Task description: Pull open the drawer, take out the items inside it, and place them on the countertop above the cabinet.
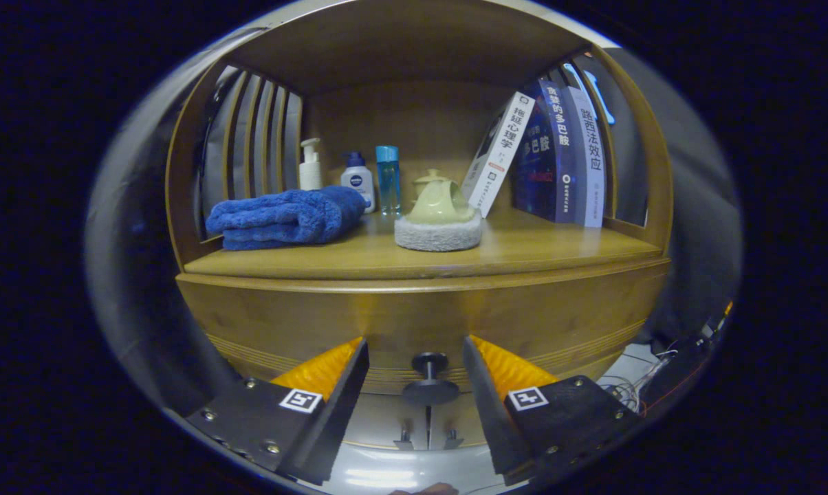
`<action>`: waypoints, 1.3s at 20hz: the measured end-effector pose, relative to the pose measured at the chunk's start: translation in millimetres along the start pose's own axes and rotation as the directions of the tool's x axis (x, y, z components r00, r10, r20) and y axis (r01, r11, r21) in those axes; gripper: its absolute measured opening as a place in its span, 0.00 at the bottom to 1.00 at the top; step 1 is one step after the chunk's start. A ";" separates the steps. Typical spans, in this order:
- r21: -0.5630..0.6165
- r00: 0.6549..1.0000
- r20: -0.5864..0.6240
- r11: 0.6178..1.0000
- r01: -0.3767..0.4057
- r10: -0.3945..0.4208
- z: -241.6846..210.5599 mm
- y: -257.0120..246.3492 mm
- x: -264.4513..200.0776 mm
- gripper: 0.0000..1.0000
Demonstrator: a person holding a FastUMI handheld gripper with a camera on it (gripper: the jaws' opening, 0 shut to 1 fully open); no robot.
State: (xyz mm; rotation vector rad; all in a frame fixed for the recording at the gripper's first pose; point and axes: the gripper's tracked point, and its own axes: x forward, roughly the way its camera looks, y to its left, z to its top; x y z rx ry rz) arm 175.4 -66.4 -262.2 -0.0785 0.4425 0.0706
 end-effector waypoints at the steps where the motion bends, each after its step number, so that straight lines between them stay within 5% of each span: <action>1: -0.008 1.000 0.013 1.000 0.009 -0.009 5.0 -1.3 -5.7 0.83; 9: -0.046 0.980 0.197 0.999 0.019 -0.010 89.3 -22.6 -88.4 0.83; 16: -0.100 0.946 0.312 0.988 0.119 -0.083 145.6 -95.2 -174.5 0.98; 26: -0.095 0.911 0.349 0.959 0.268 -0.220 109.8 -260.1 -221.5 0.98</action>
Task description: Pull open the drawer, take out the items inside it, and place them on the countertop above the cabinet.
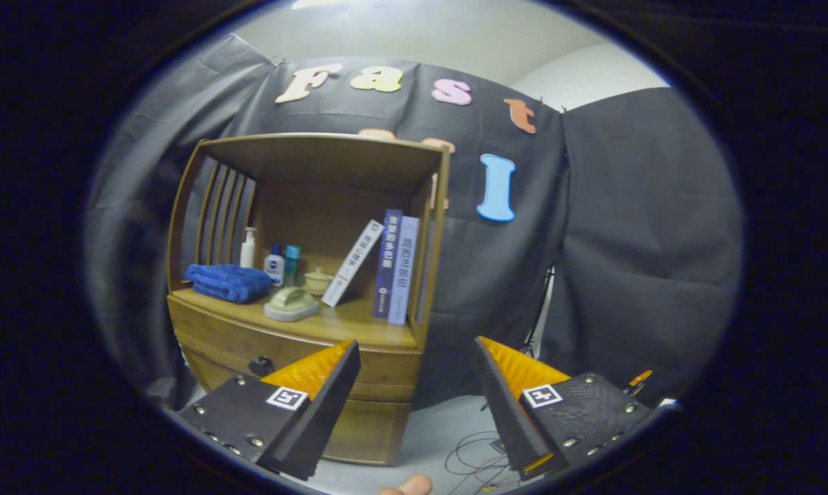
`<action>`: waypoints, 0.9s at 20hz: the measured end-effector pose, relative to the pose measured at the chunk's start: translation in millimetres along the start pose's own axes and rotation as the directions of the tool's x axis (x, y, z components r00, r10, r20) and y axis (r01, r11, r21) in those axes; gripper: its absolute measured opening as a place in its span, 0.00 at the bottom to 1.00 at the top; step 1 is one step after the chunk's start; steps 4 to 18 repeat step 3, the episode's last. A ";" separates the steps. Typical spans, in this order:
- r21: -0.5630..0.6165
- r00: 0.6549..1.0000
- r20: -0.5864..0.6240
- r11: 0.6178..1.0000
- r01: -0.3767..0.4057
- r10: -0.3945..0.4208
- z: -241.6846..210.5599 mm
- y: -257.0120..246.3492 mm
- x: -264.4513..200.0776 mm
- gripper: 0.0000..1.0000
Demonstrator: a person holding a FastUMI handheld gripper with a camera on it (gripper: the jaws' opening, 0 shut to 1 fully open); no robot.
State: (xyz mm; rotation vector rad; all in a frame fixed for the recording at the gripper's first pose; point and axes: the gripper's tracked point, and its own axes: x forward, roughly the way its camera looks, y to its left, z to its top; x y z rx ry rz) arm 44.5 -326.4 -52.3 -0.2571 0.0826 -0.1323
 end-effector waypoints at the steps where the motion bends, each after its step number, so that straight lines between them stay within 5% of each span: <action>1: -0.004 1.000 0.012 1.000 0.017 -0.017 -7.7 -14.5 -0.6 0.98; 3: 0.003 0.998 0.010 0.998 0.063 -0.063 -26.4 -42.1 0.1 0.98; 18: 0.003 0.998 0.010 0.998 0.063 -0.063 -26.4 -42.1 0.1 0.98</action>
